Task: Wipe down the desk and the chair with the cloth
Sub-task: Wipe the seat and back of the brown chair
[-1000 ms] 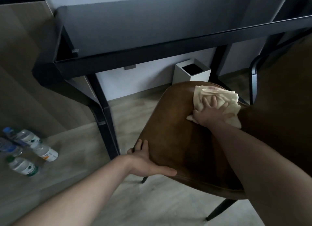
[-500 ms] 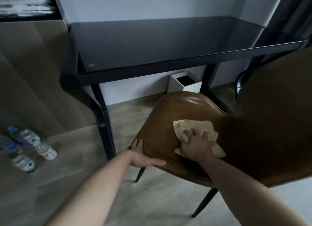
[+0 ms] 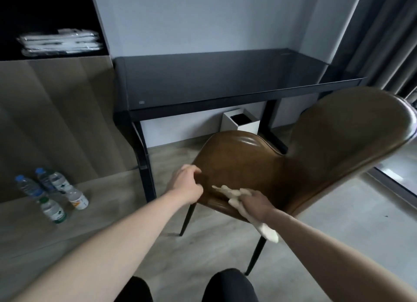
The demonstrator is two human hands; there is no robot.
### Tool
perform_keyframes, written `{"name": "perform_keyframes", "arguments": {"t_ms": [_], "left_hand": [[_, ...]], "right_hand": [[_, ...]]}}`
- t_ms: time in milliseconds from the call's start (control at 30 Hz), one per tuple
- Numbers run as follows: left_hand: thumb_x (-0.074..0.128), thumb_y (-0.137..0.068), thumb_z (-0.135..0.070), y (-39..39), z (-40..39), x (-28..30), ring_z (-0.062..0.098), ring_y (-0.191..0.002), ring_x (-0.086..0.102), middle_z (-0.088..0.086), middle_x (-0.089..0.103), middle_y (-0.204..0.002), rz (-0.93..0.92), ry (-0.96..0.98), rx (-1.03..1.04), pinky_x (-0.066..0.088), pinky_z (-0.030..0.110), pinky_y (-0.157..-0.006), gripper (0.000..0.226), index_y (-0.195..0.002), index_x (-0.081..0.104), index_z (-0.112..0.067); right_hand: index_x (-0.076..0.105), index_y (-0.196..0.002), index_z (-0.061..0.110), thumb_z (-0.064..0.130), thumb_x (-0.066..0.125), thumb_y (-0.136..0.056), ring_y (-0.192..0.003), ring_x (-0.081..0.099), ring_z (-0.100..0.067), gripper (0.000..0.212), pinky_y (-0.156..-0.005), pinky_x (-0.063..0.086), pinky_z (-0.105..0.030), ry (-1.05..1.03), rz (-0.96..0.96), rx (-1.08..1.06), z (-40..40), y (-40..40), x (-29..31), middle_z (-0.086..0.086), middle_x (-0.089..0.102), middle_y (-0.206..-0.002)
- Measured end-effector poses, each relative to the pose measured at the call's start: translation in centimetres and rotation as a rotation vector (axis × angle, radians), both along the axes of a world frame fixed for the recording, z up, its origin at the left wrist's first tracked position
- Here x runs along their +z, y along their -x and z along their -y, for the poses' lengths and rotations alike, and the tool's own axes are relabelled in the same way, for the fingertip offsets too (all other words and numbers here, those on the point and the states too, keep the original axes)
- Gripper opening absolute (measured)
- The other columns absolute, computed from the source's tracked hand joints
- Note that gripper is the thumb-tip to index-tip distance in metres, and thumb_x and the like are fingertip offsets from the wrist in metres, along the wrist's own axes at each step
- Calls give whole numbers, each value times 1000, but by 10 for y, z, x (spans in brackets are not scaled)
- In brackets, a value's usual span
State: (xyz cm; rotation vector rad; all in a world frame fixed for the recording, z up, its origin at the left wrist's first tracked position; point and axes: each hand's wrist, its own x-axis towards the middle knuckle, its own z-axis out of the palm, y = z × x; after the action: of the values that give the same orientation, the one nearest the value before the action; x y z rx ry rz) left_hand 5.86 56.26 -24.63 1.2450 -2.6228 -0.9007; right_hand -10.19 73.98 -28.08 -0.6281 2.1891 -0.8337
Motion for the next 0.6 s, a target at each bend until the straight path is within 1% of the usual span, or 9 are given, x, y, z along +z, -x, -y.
{"name": "perform_keyframes", "arguments": {"t_ms": [33, 67, 133, 233, 300, 367, 400, 533, 600], "left_hand": [[64, -95, -11, -1, -3, 18, 21, -140, 49, -7, 48, -156, -34, 14, -18, 45, 35, -111, 50, -141, 61, -30], [64, -96, -12, 0, -8, 36, 22, -141, 49, -6, 48, -156, -69, 32, -48, 43, 36, -113, 47, -139, 62, -30], [65, -100, -17, 4, -22, 72, 22, -142, 49, -5, 50, -155, -146, 75, -123, 42, 39, -116, 40, -137, 63, -31], [66, -103, -27, 21, -59, 126, 20, -137, 53, -3, 55, -152, -273, 122, -232, 47, 37, -109, 36, -138, 63, -29], [66, -102, -36, 39, -90, 160, 19, -130, 59, -3, 58, -150, -352, 136, -288, 50, 34, -103, 37, -139, 63, -30], [67, -101, -43, 59, -125, 188, 19, -124, 63, -4, 58, -150, -415, 128, -347, 53, 38, -104, 42, -141, 62, -30], [67, -100, -45, 69, -142, 200, 20, -127, 62, -3, 57, -151, -434, 118, -375, 52, 40, -107, 45, -142, 61, -29], [63, -101, -55, 114, -199, 222, 25, -143, 50, 0, 51, -160, -363, 56, -455, 47, 46, -115, 60, -153, 53, -27], [61, -98, -63, 134, -217, 223, 29, -147, 46, 3, 46, -164, -260, 44, -471, 45, 51, -117, 73, -159, 45, -27]], "right_hand": [[56, -154, 22, 41, 55, -101, -142, 52, -21, 56, -113, 37, -31, 47, 61, -37, -11, -3, 10, 3, 56, -154], [55, -154, 21, 46, 57, -98, -141, 53, -20, 62, -115, 38, -33, 116, 115, -59, -23, -5, 17, 3, 55, -156], [58, -152, 22, 59, 57, -87, -139, 56, -23, 74, -122, 40, -45, 250, 189, -147, -51, -8, 28, -1, 60, -153], [67, -138, 25, 56, 51, -105, -125, 66, -29, 48, -115, 49, -53, 414, 212, -151, -95, -16, 55, -5, 74, -130], [72, -127, 25, 65, 50, -99, -118, 69, -33, 53, -110, 52, -55, 474, 195, -171, -122, -18, 76, -8, 77, -119], [73, -126, 24, 69, 52, -94, -118, 71, -34, 60, -110, 52, -57, 545, 222, -215, -146, -16, 94, -10, 79, -118], [73, -128, 23, 69, 52, -96, -118, 72, -36, 60, -110, 52, -59, 565, 250, -234, -158, -15, 102, -11, 78, -119], [71, -133, 20, 64, 50, -104, -116, 73, -39, 57, -109, 53, -59, 634, 285, -238, -199, -9, 121, -15, 77, -124], [73, -132, 22, 76, 61, -90, -120, 72, -36, 70, -111, 51, -58, 666, 267, -236, -215, -7, 128, -13, 76, -127]]}}
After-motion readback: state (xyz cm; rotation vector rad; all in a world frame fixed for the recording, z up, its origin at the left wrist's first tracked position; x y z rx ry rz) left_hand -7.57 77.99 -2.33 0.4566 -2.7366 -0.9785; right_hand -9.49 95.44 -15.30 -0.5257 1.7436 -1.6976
